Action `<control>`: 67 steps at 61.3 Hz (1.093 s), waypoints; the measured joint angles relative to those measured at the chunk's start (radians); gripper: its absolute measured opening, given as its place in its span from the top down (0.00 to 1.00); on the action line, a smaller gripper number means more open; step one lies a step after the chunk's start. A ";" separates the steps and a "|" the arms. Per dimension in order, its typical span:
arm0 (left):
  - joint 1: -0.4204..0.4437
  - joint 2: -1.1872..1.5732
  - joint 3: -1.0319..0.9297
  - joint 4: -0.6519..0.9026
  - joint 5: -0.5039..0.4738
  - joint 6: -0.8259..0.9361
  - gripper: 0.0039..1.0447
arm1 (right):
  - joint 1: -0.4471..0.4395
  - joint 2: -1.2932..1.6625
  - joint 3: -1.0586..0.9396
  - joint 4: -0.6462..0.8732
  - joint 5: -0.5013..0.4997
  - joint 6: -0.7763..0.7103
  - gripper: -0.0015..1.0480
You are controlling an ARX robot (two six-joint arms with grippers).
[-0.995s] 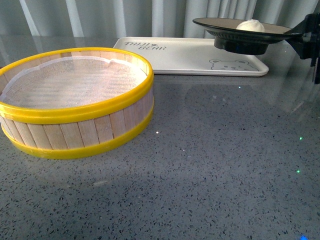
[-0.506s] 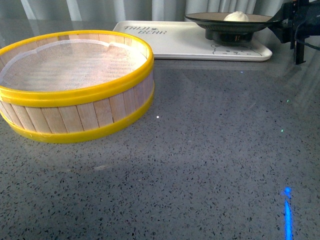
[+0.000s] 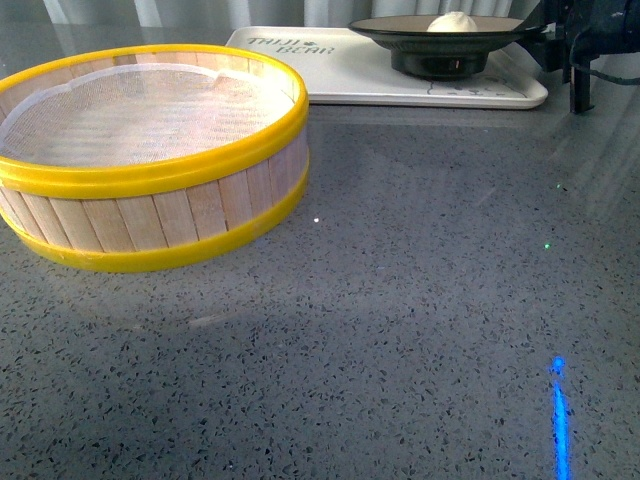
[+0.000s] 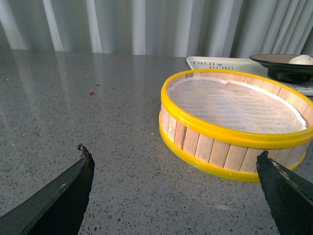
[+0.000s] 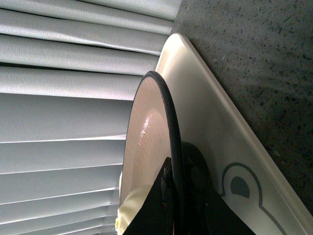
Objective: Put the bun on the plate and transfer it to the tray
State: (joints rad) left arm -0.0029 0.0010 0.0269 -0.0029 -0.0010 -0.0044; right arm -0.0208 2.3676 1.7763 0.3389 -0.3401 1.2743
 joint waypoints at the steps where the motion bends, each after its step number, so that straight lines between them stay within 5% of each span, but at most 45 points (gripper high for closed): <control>1: 0.000 0.000 0.000 0.000 0.000 0.000 0.06 | 0.000 0.000 0.000 0.001 0.000 0.000 0.97; 11: 0.000 0.000 0.000 0.000 0.000 0.000 0.06 | 0.000 0.000 -0.011 0.018 -0.003 0.002 0.96; 45: 0.000 0.000 0.000 0.000 0.000 0.000 0.06 | -0.014 -0.112 -0.201 0.132 -0.010 0.058 0.08; 67: 0.000 0.000 0.000 0.000 0.000 0.000 0.06 | -0.072 -0.405 -0.539 0.175 0.027 0.011 0.08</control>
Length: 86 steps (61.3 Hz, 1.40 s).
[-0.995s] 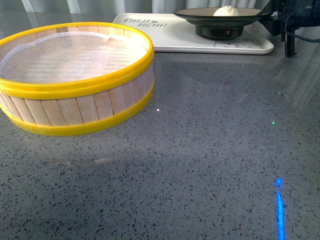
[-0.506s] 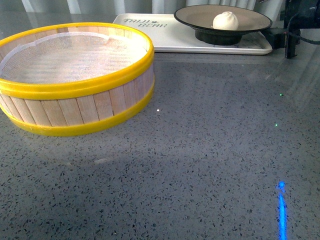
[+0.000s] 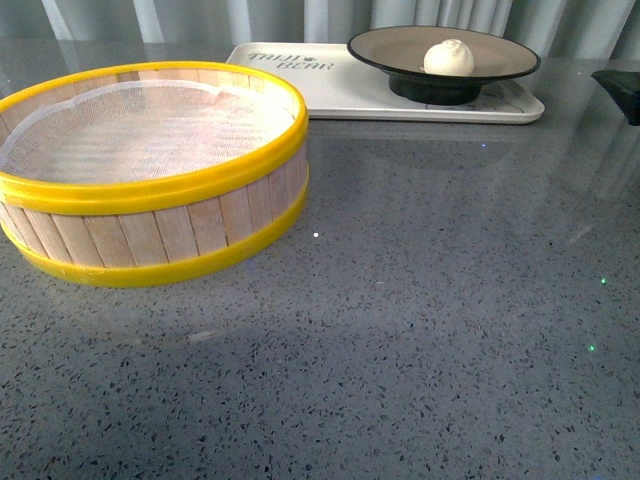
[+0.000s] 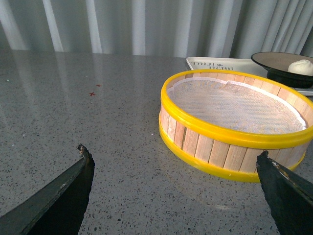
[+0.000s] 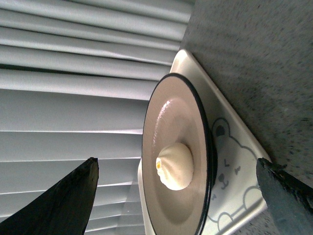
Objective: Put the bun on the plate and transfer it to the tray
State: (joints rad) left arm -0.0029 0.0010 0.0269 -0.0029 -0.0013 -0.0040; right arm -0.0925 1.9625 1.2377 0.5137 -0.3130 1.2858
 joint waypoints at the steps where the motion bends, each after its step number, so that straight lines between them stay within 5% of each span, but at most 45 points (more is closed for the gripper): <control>1: 0.000 0.000 0.000 0.000 0.000 0.000 0.06 | -0.002 -0.010 -0.007 -0.004 0.007 -0.006 0.08; 17: 0.000 0.000 0.000 0.000 0.000 0.000 0.06 | -0.076 -0.294 -0.138 -0.153 0.254 -0.251 0.08; 29: 0.000 0.000 0.000 0.000 0.000 0.000 0.06 | -0.127 -0.578 -0.259 -0.105 0.469 -0.700 0.08; 39: 0.000 0.000 0.000 0.000 0.000 0.000 0.06 | -0.192 -0.815 -0.478 -0.012 0.423 -1.001 0.09; 46: 0.000 0.000 0.000 0.000 0.000 0.000 0.06 | -0.248 -0.995 -0.664 -0.096 0.044 -1.186 0.29; 49: 0.000 0.000 0.000 0.000 0.001 0.000 0.06 | -0.237 -1.070 -0.758 -0.093 0.010 -1.225 0.38; 70: 0.000 0.000 0.000 0.000 0.000 0.000 0.06 | -0.093 -1.307 -1.033 -0.073 0.138 -1.276 0.97; 86: 0.000 0.000 0.000 0.000 0.000 0.000 0.06 | 0.002 -1.449 -1.133 -0.112 0.237 -1.282 0.98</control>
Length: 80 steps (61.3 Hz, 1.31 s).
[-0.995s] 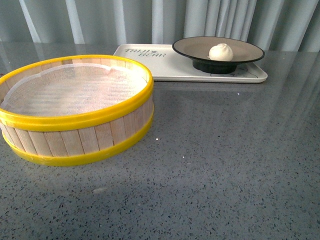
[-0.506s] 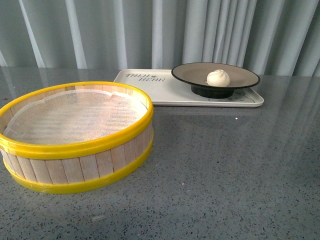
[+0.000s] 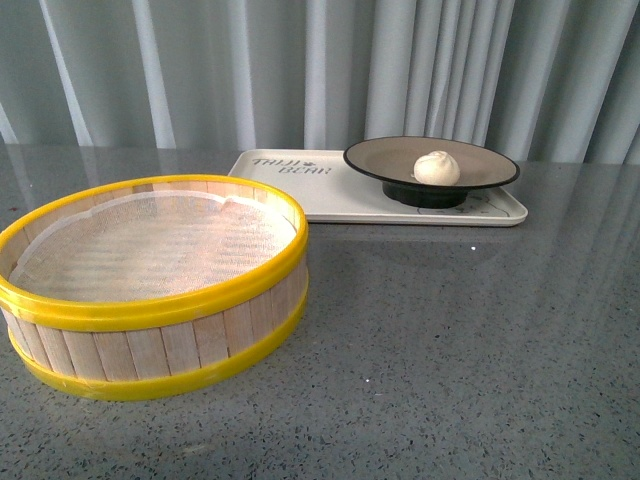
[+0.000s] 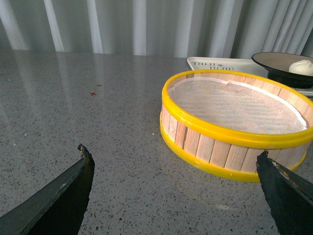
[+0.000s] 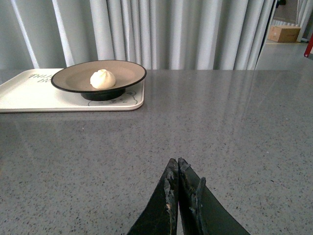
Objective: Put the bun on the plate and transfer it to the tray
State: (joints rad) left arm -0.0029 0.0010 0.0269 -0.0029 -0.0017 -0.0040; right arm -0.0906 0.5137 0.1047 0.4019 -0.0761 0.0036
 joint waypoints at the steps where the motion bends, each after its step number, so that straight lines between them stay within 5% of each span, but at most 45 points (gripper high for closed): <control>1: 0.000 0.000 0.000 0.000 0.000 0.000 0.06 | 0.018 -0.010 -0.005 -0.006 0.034 0.000 0.98; 9: 0.000 0.000 0.000 0.000 0.001 0.000 0.06 | 0.086 -0.066 -0.029 -0.035 0.068 0.000 0.98; 63: 0.000 0.000 0.000 0.000 0.001 0.000 0.06 | 0.087 -0.341 -0.100 -0.227 0.075 0.000 0.98; 68: 0.000 0.000 0.000 0.000 0.000 0.000 0.06 | 0.087 -0.456 -0.099 -0.379 0.075 -0.001 0.98; 80: 0.000 0.000 0.000 0.000 0.001 0.000 0.06 | 0.087 -0.509 -0.099 -0.400 0.075 -0.001 0.98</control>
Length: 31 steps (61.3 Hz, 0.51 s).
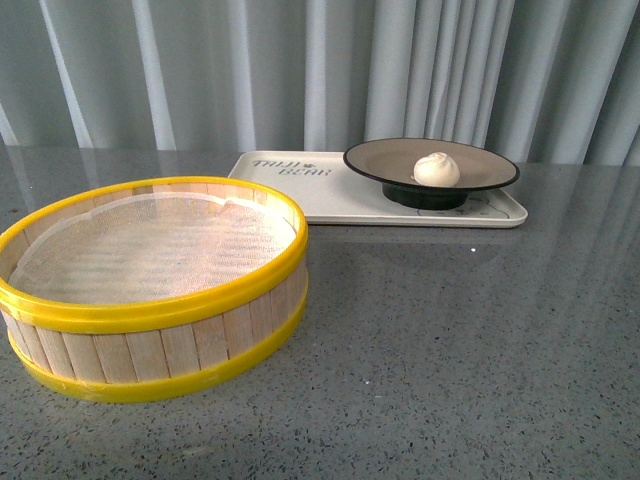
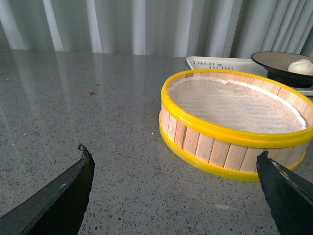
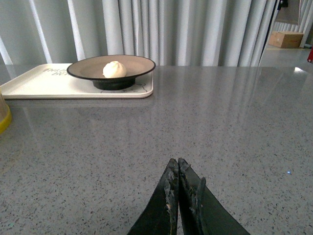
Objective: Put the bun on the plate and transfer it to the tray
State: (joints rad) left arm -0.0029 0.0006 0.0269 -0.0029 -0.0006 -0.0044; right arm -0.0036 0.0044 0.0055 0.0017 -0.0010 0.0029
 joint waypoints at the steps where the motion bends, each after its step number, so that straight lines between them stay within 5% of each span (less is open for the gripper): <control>1: 0.000 0.001 0.000 0.000 -0.001 0.000 0.06 | 0.000 0.000 0.000 0.000 0.000 0.000 0.98; 10: 0.000 0.000 0.000 0.000 0.000 0.000 0.06 | 0.000 -0.001 0.000 0.000 0.000 -0.001 0.98; 31: 0.000 0.000 0.000 0.000 0.000 0.000 0.06 | 0.000 -0.001 0.000 -0.001 0.000 -0.001 0.43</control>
State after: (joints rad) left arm -0.0025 0.0006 0.0269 -0.0029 -0.0010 -0.0040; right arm -0.0036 0.0036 0.0055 0.0006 -0.0010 0.0017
